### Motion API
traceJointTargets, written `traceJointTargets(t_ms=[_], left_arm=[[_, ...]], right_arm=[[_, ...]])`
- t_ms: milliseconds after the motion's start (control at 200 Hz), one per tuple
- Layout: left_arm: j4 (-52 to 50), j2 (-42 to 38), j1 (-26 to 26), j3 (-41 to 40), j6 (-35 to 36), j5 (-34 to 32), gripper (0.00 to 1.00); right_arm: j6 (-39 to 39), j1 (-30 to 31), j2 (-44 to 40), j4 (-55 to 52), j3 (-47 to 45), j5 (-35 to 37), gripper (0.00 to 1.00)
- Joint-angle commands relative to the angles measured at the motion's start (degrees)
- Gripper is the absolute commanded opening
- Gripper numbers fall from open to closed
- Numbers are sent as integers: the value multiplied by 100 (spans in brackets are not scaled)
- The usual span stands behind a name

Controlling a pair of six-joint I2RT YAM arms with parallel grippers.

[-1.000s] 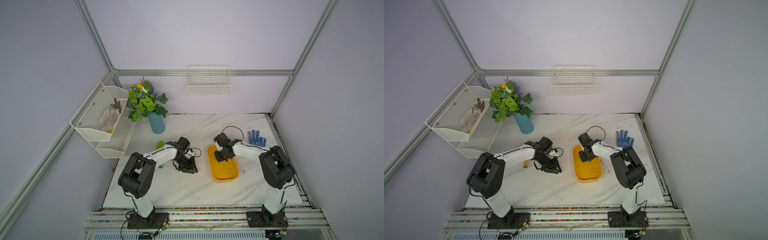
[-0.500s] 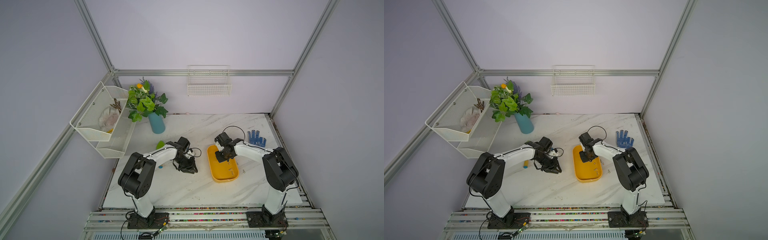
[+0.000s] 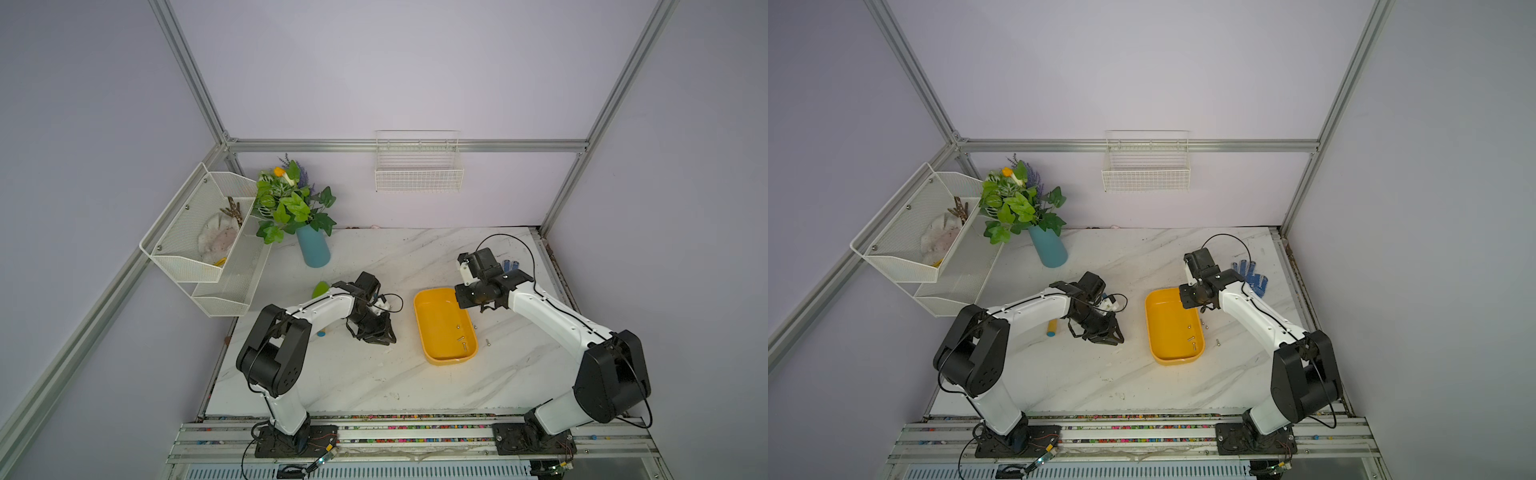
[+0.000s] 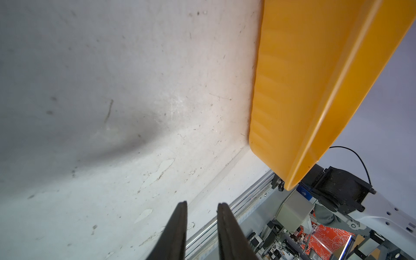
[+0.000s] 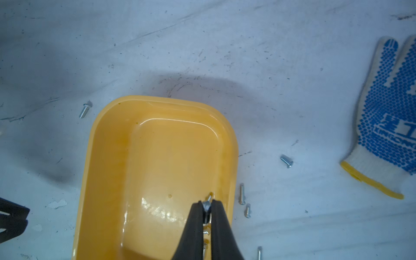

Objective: Take out the screws from the storage box
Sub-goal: Pick up the screw from the storage box, then place the screw at the center of the board.

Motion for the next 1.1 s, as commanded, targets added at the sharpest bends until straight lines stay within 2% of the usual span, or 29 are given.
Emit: traceJointTargets(t_ms=[0,150,500,1095], left_arm=[[-86,57,29,523,96,43,28],[-98,30,29,523,115,42,28],[-143,-66,29,532,98,2,28],[-217,-77,29,559,123,-33,29]], right_arm=[[82,-265,-118,-218,-312,261,0],[37,-590,135,-62,-581,332,0],[-10,-725,1147,456,-653,299,0],[-41,-733,1428,475,-684,252,2]])
